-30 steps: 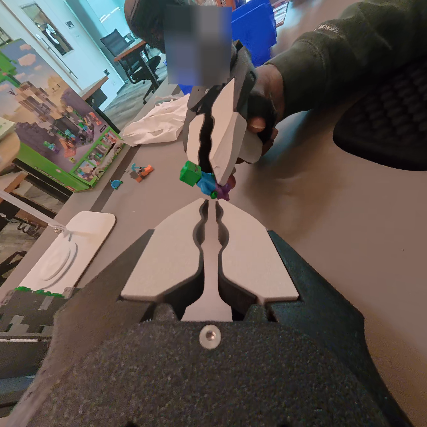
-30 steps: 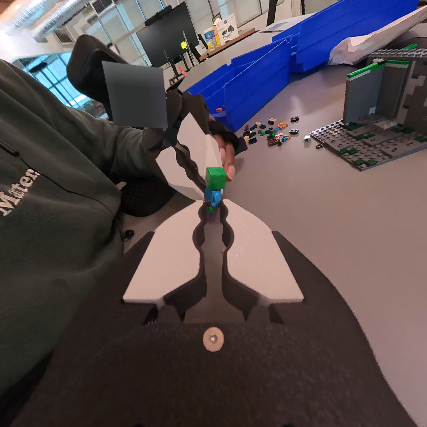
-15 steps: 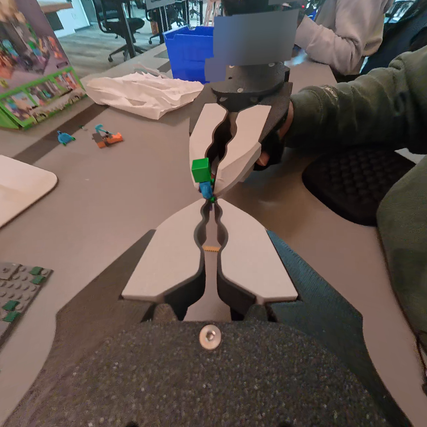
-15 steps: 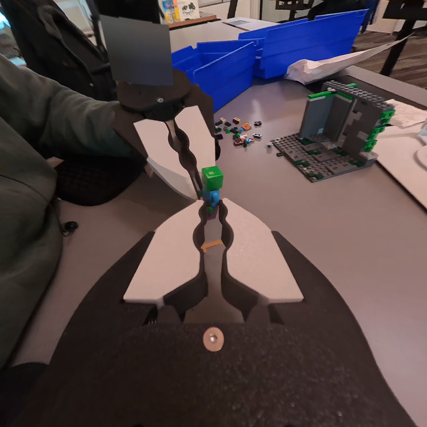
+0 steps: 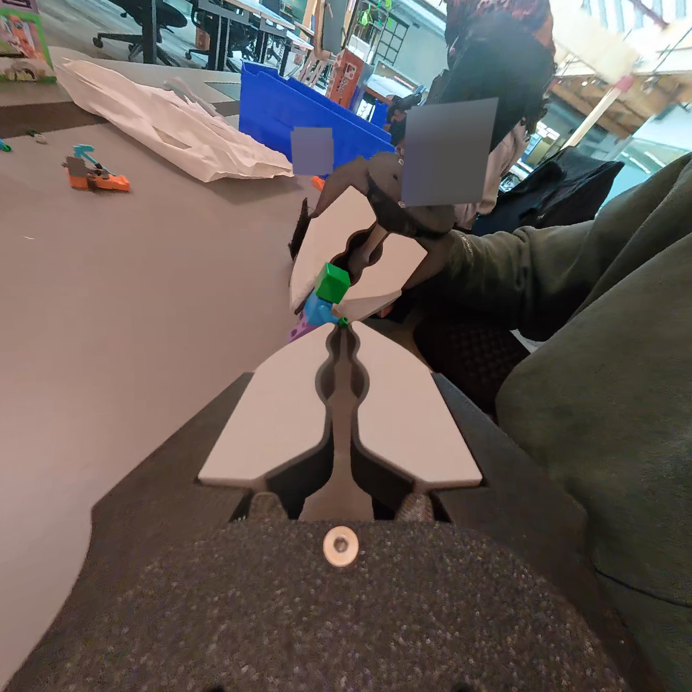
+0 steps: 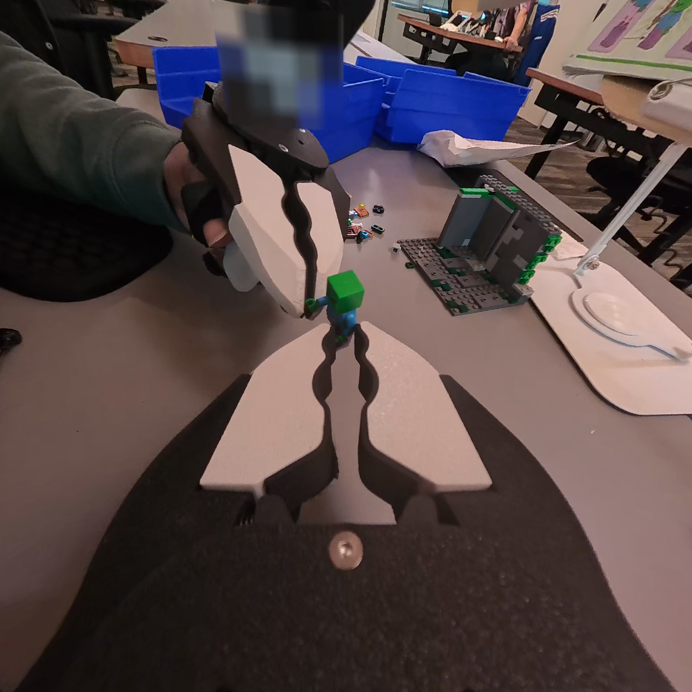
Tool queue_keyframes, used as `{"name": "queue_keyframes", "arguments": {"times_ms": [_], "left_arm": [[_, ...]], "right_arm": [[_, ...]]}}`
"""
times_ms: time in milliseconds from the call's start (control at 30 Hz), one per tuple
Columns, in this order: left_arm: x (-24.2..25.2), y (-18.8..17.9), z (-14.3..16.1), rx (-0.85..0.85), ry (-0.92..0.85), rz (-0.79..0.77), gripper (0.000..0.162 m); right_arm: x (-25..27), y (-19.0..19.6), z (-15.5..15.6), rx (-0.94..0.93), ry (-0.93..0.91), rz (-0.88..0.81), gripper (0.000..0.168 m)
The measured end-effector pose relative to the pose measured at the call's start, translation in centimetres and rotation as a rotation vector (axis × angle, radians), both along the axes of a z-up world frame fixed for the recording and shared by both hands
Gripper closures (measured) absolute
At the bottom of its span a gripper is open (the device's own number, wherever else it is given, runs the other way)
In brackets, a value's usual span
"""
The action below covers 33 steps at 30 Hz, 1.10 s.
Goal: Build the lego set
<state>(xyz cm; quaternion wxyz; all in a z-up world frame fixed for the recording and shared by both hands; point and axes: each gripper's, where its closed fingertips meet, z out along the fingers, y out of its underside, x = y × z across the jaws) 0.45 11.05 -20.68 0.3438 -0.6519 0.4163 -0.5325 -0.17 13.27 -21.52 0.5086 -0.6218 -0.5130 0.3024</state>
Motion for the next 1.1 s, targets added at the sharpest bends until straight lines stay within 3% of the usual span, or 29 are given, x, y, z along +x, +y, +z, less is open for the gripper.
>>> {"name": "queue_keyframes", "arguments": {"times_ms": [433,667,800,900,1100], "left_arm": [[-0.2,0.3,-0.4,0.183,0.070,0.019,0.157],[-0.7,1.5,-2.4,0.605,0.286,0.079,0.138],[0.0,1.5,-3.4,0.720,0.356,0.091,0.142],[0.0,1.8,-3.7,0.720,0.376,0.102,0.152],[0.0,0.6,-3.4,0.564,0.261,0.009,0.153]], "right_arm": [[0.1,0.0,-1.0,-0.141,0.011,0.007,0.164],[0.2,0.1,-2.2,-0.310,-0.016,-0.017,0.164],[0.1,-0.2,-2.4,-0.393,-0.015,-0.028,0.164],[0.0,-0.3,-2.7,-0.403,-0.034,-0.028,0.164],[0.0,-1.3,-1.7,-0.284,-0.041,0.087,0.153]]}}
